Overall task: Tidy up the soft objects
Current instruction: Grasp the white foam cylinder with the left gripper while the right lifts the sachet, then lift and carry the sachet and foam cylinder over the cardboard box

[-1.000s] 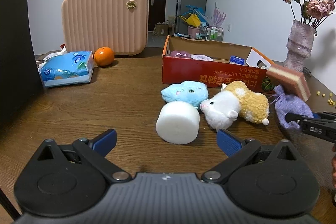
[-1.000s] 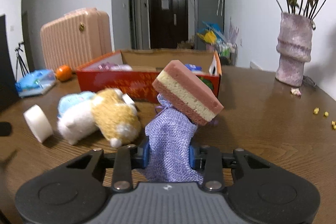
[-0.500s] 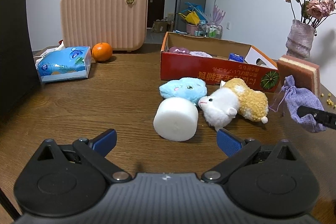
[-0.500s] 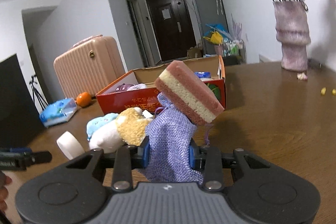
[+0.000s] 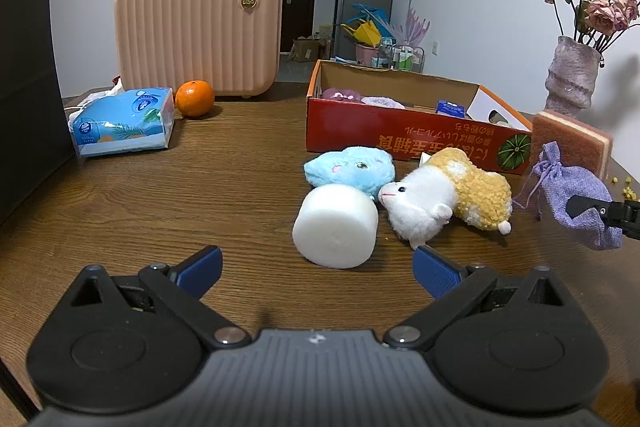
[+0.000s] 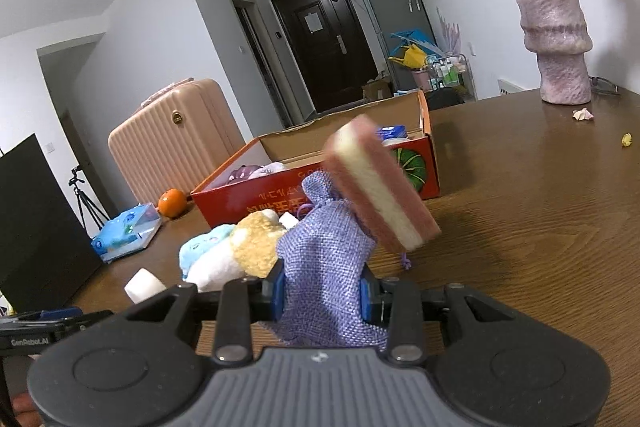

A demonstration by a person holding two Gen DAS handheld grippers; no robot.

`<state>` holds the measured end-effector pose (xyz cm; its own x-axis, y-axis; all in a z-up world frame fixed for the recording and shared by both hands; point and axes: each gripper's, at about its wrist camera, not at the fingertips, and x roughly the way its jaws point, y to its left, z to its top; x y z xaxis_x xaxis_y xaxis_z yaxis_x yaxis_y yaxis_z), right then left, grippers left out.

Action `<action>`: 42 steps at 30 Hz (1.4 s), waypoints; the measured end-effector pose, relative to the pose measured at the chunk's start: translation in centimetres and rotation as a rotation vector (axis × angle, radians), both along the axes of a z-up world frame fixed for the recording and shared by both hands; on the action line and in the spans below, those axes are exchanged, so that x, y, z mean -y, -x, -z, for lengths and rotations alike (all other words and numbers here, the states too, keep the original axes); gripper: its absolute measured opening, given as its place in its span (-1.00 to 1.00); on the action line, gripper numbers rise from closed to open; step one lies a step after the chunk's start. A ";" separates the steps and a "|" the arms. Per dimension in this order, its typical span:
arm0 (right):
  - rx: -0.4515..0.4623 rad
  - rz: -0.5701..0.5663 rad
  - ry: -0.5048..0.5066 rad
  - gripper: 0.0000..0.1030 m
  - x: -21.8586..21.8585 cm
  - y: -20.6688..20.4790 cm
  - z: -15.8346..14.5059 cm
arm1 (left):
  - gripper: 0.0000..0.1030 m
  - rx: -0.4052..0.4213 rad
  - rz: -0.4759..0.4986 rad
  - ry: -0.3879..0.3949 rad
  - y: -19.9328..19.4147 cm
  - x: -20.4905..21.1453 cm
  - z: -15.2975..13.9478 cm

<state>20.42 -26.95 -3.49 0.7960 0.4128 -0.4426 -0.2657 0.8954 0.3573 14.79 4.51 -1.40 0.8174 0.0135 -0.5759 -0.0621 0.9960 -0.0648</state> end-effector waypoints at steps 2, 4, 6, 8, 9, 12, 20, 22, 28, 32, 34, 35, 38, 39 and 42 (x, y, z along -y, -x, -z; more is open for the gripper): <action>0.002 -0.006 -0.002 -0.36 -0.1 0.0 0.0 | 1.00 -0.001 0.000 -0.002 0.0 0.0 0.0; 0.008 -0.008 0.002 -0.36 -0.2 0.0 -0.1 | 1.00 -0.001 0.000 -0.002 0.0 0.0 0.0; 0.012 -0.009 0.005 -0.36 -0.3 0.0 -0.2 | 1.00 -0.002 0.000 -0.005 -0.1 0.1 0.1; 0.016 -0.009 0.010 -0.36 -0.4 0.0 -0.2 | 1.00 -0.002 0.000 -0.007 -0.1 0.1 0.1; 0.018 -0.010 0.011 -0.36 -0.4 0.0 -0.3 | 1.00 -0.002 0.001 -0.009 -0.1 0.1 0.1; 0.026 -0.011 0.018 -0.36 -0.5 0.0 -0.4 | 1.00 0.000 0.008 -0.018 -0.1 0.3 0.0; 0.056 -0.016 0.042 -0.36 -1.1 -0.5 -0.8 | 1.00 0.013 0.027 -0.096 -2.2 1.2 -0.4; 0.060 -0.014 0.046 -0.36 -1.2 -0.6 -0.6 | 1.00 0.012 0.031 -0.114 -3.0 1.5 -0.2; 0.065 -0.005 0.064 -0.36 -1.3 -0.8 0.1 | 1.00 -0.012 0.025 -0.129 -5.5 1.8 1.2; 0.072 0.001 0.071 -0.36 -1.3 -0.8 0.5 | 0.91 -0.020 0.032 -0.139 -6.5 2.0 2.1; 0.078 0.002 0.079 -0.36 -1.4 -0.8 0.6 | 0.74 -0.023 0.037 -0.146 -6.8 2.0 2.5; 0.080 0.001 0.081 -0.36 -1.5 -0.8 0.6 | 0.60 -0.028 0.040 -0.143 -6.9 1.9 2.6; 0.081 0.000 0.085 -0.36 -1.6 -0.8 0.8 | 0.25 -0.045 0.060 -0.118 -7.2 1.6 3.0; 0.081 -0.001 0.086 -0.36 -1.6 -0.8 0.8 | 0.16 -0.047 0.066 -0.113 -7.2 1.5 3.2; 0.086 -0.002 0.088 -0.36 -1.6 -0.7 0.8 | 0.13 -0.041 0.075 -0.106 -7.2 1.5 3.2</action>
<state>21.16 -25.36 -4.28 0.8319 0.3770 -0.4072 -0.2936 0.9217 0.2535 21.98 2.99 -4.63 0.7940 0.0159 -0.6077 0.0121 0.9990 0.0420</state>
